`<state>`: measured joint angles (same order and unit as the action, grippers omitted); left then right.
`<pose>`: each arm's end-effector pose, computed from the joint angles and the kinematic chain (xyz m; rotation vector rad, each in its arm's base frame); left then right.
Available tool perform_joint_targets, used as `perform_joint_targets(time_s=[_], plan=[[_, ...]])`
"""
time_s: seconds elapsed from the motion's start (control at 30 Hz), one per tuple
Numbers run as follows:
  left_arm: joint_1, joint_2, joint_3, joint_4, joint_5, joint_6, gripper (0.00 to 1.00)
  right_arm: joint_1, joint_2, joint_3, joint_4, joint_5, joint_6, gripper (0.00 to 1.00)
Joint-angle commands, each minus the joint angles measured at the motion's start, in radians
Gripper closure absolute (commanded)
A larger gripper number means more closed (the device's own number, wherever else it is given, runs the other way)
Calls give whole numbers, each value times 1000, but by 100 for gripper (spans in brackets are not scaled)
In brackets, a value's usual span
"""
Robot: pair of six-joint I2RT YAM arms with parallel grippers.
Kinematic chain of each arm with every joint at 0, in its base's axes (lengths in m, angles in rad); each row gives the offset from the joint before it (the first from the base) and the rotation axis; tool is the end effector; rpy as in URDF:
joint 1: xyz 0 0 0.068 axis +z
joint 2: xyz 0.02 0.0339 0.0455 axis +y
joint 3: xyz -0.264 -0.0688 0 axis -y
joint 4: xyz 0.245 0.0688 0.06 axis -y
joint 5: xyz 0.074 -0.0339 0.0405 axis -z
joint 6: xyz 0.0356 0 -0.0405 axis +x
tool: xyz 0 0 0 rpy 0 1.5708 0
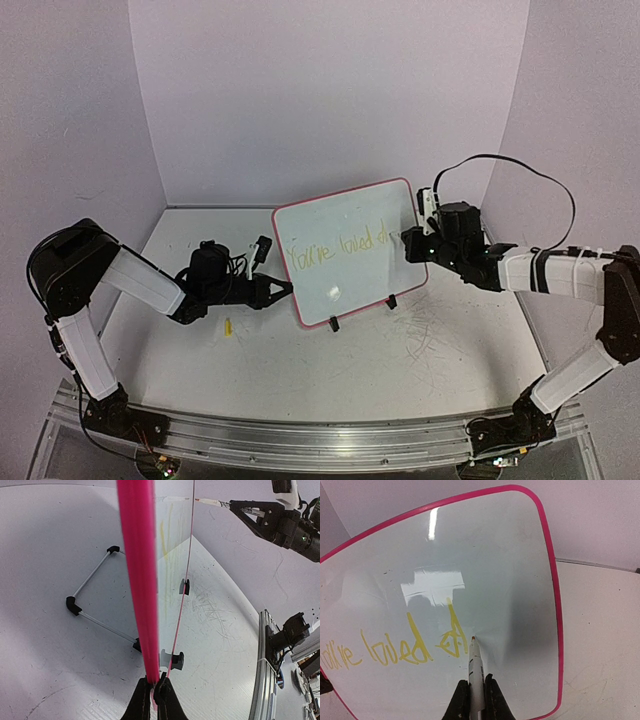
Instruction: Write a sentence on the whiteboard
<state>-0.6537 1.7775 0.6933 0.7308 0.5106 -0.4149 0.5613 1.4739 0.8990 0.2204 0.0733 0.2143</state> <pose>0.2596 -0.2208 0.1470 0.6103 1.9774 -1.1800 0.2853 0.1763 0.2554 -0.2875 1.9290 0.4471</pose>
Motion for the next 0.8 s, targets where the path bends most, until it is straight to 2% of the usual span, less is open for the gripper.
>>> perform_joint_targets(time_s=[0.0,0.33,0.77], plan=[[-3,-11,-4,-94,-31,26,100,0,10,33,51,-35,-15,100],[-3,-10,3,-100,-31,28,100,0,35,39,28,56,7,100],[-3,-20,3,-113,-34,31,100,0,56,51,67,76,3,100]])
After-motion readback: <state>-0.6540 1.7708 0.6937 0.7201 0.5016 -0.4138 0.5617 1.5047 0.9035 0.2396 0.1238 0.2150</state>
